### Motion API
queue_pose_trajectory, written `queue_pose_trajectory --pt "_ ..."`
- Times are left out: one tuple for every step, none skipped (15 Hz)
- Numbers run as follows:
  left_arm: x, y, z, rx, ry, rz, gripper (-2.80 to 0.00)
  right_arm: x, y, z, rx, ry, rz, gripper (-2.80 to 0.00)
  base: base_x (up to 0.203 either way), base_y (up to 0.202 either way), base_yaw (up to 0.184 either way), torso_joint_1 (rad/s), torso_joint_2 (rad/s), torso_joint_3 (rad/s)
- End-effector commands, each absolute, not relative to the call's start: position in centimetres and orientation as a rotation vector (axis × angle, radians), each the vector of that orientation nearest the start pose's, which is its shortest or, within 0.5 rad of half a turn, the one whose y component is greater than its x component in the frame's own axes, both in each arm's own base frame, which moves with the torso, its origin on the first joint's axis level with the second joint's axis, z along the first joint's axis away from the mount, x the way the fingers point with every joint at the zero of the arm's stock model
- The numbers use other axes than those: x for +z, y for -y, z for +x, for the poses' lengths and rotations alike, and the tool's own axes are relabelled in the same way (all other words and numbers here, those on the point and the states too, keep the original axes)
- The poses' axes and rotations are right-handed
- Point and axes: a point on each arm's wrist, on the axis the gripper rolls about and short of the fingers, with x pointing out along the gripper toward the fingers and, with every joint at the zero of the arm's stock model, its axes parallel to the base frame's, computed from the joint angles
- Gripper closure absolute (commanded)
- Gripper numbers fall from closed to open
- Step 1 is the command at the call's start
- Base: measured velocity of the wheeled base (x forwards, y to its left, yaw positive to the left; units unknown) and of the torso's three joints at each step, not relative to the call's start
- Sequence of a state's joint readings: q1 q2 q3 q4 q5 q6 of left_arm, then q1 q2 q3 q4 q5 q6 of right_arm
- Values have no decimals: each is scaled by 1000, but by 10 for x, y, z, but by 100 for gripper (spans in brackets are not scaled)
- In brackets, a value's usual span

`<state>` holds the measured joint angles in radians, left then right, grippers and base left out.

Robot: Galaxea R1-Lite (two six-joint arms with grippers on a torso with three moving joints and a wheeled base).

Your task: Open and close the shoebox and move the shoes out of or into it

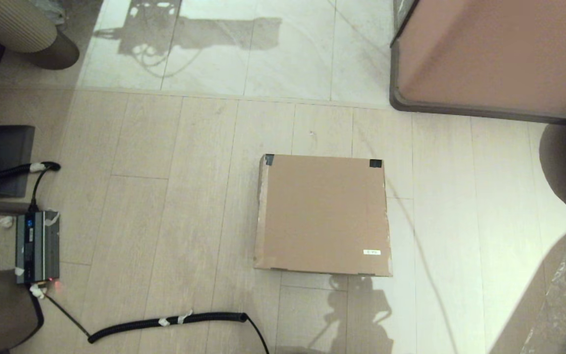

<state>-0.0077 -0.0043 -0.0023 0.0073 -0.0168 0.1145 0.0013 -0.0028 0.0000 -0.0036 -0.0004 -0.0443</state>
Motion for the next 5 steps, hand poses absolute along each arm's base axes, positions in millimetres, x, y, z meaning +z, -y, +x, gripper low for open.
queue_pose_trajectory --pt "75 0 -23 -25 -2 115 0 76 0 -23 1 -2 -46 0 0 0 0 0 0 0" --pt "75 0 -23 -25 1 114 0 75 0 -23 0 -6 -46 0 0 0 0 0 0 0" --pt "75 0 -23 -25 1 114 0 75 0 -23 1 -8 -47 0 0 0 0 0 0 0" --pt "75 0 -23 -25 0 114 0 75 0 -23 3 -8 -52 0 0 0 0 0 0 0" --pt "75 0 -23 -25 0 114 0 75 0 -23 3 -6 -57 0 0 0 0 0 0 0"
